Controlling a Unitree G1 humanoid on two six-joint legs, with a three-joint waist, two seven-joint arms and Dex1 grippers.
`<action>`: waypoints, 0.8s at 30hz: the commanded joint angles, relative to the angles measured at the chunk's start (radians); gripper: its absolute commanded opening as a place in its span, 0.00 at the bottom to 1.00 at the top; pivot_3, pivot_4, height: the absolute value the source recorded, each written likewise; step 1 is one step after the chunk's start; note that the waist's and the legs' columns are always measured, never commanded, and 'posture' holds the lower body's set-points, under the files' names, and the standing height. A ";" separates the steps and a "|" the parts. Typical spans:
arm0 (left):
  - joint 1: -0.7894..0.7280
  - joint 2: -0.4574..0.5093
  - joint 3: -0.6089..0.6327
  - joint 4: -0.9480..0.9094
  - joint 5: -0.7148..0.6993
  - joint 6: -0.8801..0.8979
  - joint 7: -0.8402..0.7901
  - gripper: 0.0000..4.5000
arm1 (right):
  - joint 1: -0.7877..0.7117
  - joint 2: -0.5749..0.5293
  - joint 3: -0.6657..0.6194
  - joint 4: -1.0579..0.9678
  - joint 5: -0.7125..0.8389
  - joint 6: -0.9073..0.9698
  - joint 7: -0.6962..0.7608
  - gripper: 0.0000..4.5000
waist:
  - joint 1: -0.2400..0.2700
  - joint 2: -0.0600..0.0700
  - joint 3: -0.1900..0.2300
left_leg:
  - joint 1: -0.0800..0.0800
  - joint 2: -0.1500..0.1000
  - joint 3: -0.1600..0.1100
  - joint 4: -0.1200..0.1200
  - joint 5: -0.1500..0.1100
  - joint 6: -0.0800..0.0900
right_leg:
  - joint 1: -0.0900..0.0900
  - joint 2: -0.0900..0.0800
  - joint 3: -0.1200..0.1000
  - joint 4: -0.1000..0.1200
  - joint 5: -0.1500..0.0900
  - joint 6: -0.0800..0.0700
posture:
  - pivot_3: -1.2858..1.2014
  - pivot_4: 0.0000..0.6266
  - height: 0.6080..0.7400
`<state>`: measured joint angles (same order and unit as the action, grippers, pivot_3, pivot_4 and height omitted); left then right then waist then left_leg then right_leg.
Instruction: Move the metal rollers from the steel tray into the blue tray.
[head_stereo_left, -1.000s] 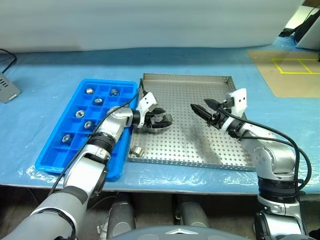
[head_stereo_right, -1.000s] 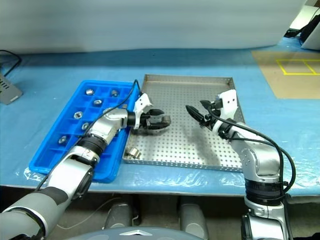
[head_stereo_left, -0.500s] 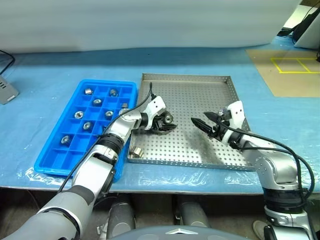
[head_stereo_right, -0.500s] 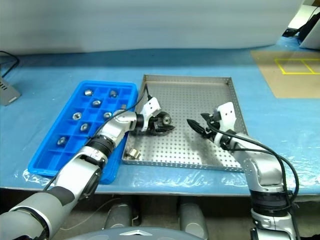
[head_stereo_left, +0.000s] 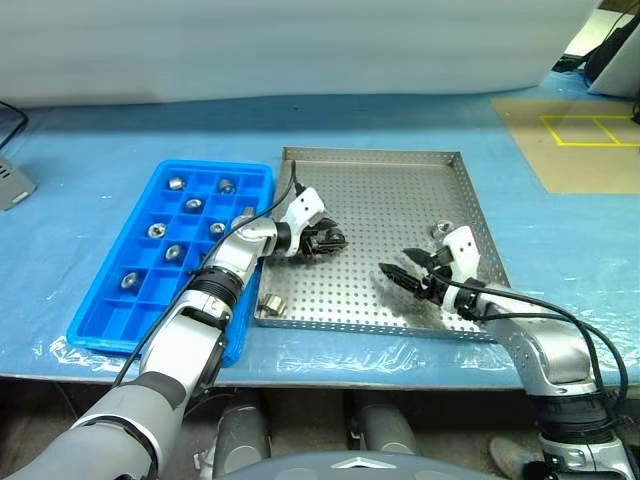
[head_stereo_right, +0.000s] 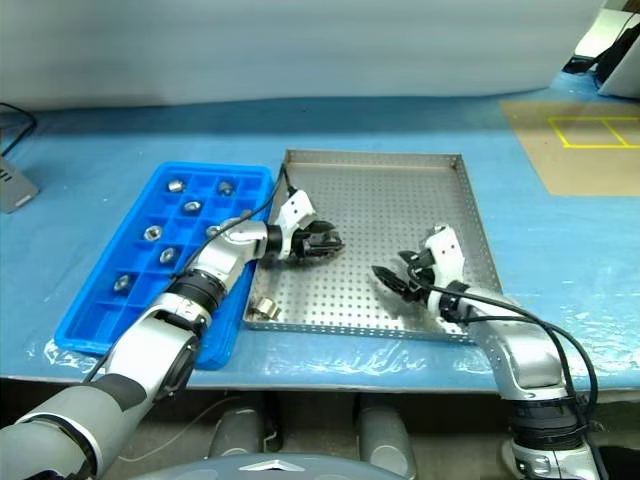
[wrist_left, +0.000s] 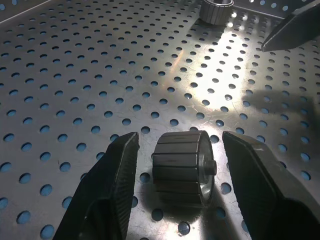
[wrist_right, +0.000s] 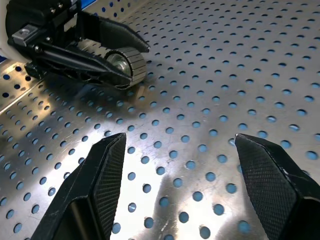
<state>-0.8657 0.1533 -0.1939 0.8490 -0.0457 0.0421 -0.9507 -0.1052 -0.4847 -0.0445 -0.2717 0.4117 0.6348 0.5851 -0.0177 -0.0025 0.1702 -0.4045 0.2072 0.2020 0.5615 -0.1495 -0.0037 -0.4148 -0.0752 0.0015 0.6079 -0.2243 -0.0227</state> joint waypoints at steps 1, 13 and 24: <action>0.011 0.011 0.028 -0.037 -0.012 -0.014 0.011 0.62 | 0.024 0.028 0.042 -0.050 -0.025 -0.048 -0.014 0.80 | 0.000 0.000 0.000 | 0.000 0.000 0.000 0.000 0.000 0.000 | 0.000 0.000 0.000 0.000 0.000 0.000 | 0.36 0.24 1.00; 0.115 0.070 0.086 -0.336 -0.140 0.167 -0.077 0.62 | 0.050 0.103 0.117 -0.031 -0.090 -0.169 -0.036 0.80 | 0.003 0.000 0.000 | -0.001 0.000 0.000 -0.001 0.000 0.000 | -0.001 0.000 0.000 -0.001 0.000 0.000 | 0.38 0.24 1.00; 0.179 0.203 0.265 -0.600 -0.370 0.452 -0.047 0.62 | -0.207 0.166 0.162 0.316 -0.170 -0.343 0.028 0.80 | 0.001 0.000 0.000 | -0.003 0.000 0.000 -0.004 0.000 -0.001 | -0.005 0.000 0.000 -0.001 0.000 0.000 | 0.40 0.24 1.00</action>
<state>-0.6965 0.3491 0.0627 0.2958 -0.3950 0.4803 -1.0033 -0.2397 -0.2784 0.1884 -0.0286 0.2402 0.3343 0.5877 -0.0166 -0.0025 0.1706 -0.4073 0.2072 0.2022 0.5587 -0.1495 -0.0041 -0.4191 -0.0756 0.0021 0.6070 -0.2244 -0.0228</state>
